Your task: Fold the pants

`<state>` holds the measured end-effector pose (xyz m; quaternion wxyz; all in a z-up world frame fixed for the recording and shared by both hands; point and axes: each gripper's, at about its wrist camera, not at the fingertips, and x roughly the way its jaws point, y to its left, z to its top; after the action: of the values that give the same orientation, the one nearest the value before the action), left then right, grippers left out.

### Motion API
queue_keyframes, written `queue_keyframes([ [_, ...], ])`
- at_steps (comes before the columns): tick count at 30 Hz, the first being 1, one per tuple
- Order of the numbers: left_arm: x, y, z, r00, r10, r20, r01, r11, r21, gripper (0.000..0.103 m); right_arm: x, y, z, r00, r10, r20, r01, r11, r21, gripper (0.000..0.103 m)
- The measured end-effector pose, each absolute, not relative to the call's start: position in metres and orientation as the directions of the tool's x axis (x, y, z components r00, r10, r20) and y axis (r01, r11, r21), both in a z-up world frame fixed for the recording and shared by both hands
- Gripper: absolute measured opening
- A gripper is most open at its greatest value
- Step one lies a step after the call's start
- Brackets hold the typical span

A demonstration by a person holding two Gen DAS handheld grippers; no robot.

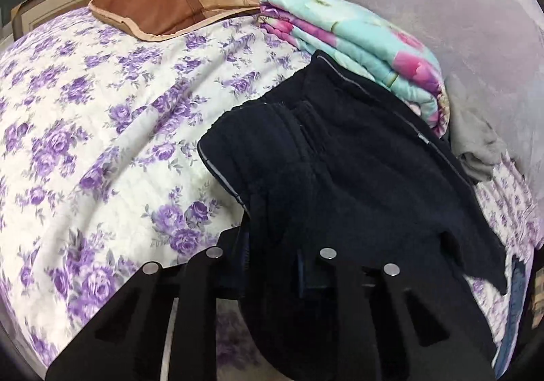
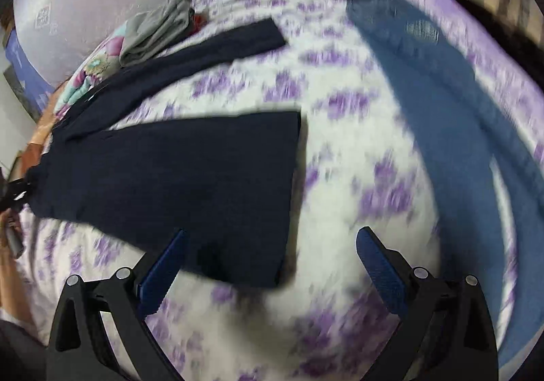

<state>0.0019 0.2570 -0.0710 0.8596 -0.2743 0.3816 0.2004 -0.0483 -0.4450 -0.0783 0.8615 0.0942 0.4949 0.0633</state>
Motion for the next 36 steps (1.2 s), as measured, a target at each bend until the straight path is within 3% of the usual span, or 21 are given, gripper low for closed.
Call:
queue_keyframes([
  [2,-0.002,0.259,-0.068,0.638,0.121,-0.760,-0.554,0.758,-0.344,0.019,-0.050,-0.437,-0.085,0.492,0.223,-0.842,-0.034,0.971,0.238,0.098],
  [4,-0.003,0.261,-0.068,0.640,0.108,-0.760,-0.555,0.750,-0.361,0.019,-0.046,-0.424,-0.091,0.501,0.232,-0.834,-0.054,0.970,0.238,0.074],
  [5,-0.002,0.266,-0.068,0.641,0.101,-0.761,-0.558,0.742,-0.372,0.019,-0.042,-0.417,-0.093,0.491,0.250,-0.834,-0.069,0.966,0.248,0.045],
  [7,-0.007,0.269,-0.068,0.647,0.083,-0.758,-0.564,0.720,-0.404,0.019,-0.039,-0.406,-0.092,0.502,0.217,-0.837,-0.084,0.976,0.203,0.032],
  [8,-0.009,0.269,-0.066,0.650,0.084,-0.755,-0.565,0.718,-0.407,0.019,-0.039,-0.404,-0.088,0.511,0.218,-0.832,-0.099,0.976,0.195,0.017],
  [12,-0.014,0.265,-0.056,0.648,0.126,-0.751,-0.567,0.738,-0.366,0.019,-0.047,-0.425,-0.048,0.597,0.215,-0.773,-0.094,0.975,0.199,0.012],
  [17,-0.050,0.243,-0.014,0.678,0.164,-0.717,-0.530,0.785,-0.321,0.019,-0.074,-0.444,-0.002,0.628,0.191,-0.754,-0.132,0.982,0.138,0.011],
  [20,-0.072,0.235,-0.007,0.656,0.171,-0.735,-0.523,0.806,-0.279,0.023,-0.082,-0.452,-0.015,0.567,0.176,-0.805,-0.152,0.983,0.107,0.012],
  [22,-0.083,0.240,-0.028,0.577,0.185,-0.796,-0.562,0.796,-0.222,0.040,-0.078,-0.452,-0.051,0.429,0.149,-0.891,-0.158,0.984,0.088,0.026],
  [23,-0.087,0.244,-0.038,0.530,0.215,-0.820,-0.588,0.790,-0.173,0.051,-0.077,-0.450,-0.061,0.403,0.104,-0.909,-0.149,0.988,0.047,0.040],
  [24,-0.090,0.246,-0.045,0.488,0.248,-0.837,-0.613,0.780,-0.126,0.052,-0.076,-0.448,-0.067,0.402,0.053,-0.914,-0.141,0.990,-0.005,0.043],
  [26,-0.108,0.254,-0.051,0.408,0.351,-0.843,-0.688,0.725,-0.030,0.053,-0.073,-0.447,-0.058,0.447,0.054,-0.893,-0.144,0.990,-0.012,0.044],
  [28,-0.123,0.258,-0.041,0.426,0.408,-0.808,-0.718,0.695,-0.028,0.064,-0.068,-0.446,-0.032,0.547,0.077,-0.834,-0.137,0.991,0.002,0.050],
  [29,-0.130,0.260,-0.033,0.454,0.430,-0.780,-0.730,0.682,-0.049,0.073,-0.063,-0.445,-0.023,0.594,0.079,-0.801,-0.131,0.991,0.001,0.060],
  [30,-0.133,0.260,-0.026,0.487,0.441,-0.754,-0.732,0.677,-0.077,0.076,-0.058,-0.441,-0.013,0.638,0.093,-0.764,-0.135,0.991,0.008,0.066],
  [34,-0.094,0.241,-0.012,0.599,0.305,-0.741,-0.593,0.790,-0.154,0.076,-0.003,-0.394,0.000,0.641,0.239,-0.729,-0.250,0.964,0.096,0.069],
  [36,-0.067,0.226,-0.008,0.631,0.271,-0.727,-0.528,0.837,-0.147,0.078,0.033,-0.361,0.003,0.628,0.304,-0.716,-0.312,0.942,0.127,0.080],
])
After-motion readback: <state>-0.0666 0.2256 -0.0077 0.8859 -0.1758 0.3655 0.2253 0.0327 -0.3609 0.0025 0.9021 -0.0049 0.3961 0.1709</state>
